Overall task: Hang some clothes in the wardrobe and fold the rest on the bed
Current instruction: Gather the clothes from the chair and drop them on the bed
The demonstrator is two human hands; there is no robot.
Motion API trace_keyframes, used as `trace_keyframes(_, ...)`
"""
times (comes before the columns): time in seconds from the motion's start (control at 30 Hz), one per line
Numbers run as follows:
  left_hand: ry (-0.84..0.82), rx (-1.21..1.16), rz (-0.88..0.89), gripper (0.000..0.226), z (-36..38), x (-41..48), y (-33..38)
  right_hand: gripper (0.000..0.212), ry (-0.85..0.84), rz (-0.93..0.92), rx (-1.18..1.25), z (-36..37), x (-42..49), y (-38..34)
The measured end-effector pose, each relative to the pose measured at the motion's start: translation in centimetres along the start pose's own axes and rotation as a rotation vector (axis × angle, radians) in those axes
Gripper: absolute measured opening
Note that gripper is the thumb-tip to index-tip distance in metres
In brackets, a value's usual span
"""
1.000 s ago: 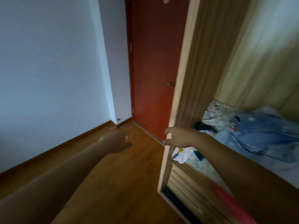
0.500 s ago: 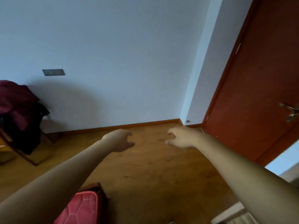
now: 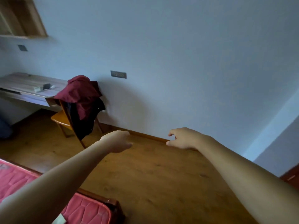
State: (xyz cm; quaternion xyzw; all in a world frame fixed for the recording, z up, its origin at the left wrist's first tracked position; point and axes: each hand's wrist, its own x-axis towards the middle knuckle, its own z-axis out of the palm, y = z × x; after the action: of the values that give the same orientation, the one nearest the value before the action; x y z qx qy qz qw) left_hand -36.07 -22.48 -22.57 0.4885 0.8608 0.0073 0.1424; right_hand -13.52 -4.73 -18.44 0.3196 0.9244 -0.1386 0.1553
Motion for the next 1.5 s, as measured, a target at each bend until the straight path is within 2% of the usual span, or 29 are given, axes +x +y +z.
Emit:
trace_keyframes(0.27,0.057,-0.047,-0.187,0.067,-2.5,6.3,-2.3,0.059,-0.041,-0.184,-0.05,-4.6,10.0,0.1)
trace_keyframes(0.53,0.075,-0.089,-0.247,0.066,-3.7,14.9,-5.0,0.058,-0.063,-0.254,-0.085,-7.3,19.7,0.0)
trace_keyframes(0.73,0.09,-0.157,-0.292,0.065,-5.3,23.1,-9.5,0.06,-0.067,-0.294,-0.09,-10.8,30.1,-1.5)
trace_keyframes(1.1,0.145,-0.166,-0.452,0.053,-11.2,34.0,-21.1,0.058,-0.104,-0.45,-0.127,-17.5,49.7,-10.2)
trace_keyframes(1.3,0.143,-0.181,-0.565,0.054,-11.7,39.4,-27.3,0.054,-0.141,-0.582,-0.129,-18.8,60.3,-15.3)
trace_keyframes(1.5,0.122,-0.187,-0.716,0.044,-11.5,46.6,-33.3,0.052,-0.136,-0.741,-0.189,-19.8,73.4,-20.3)
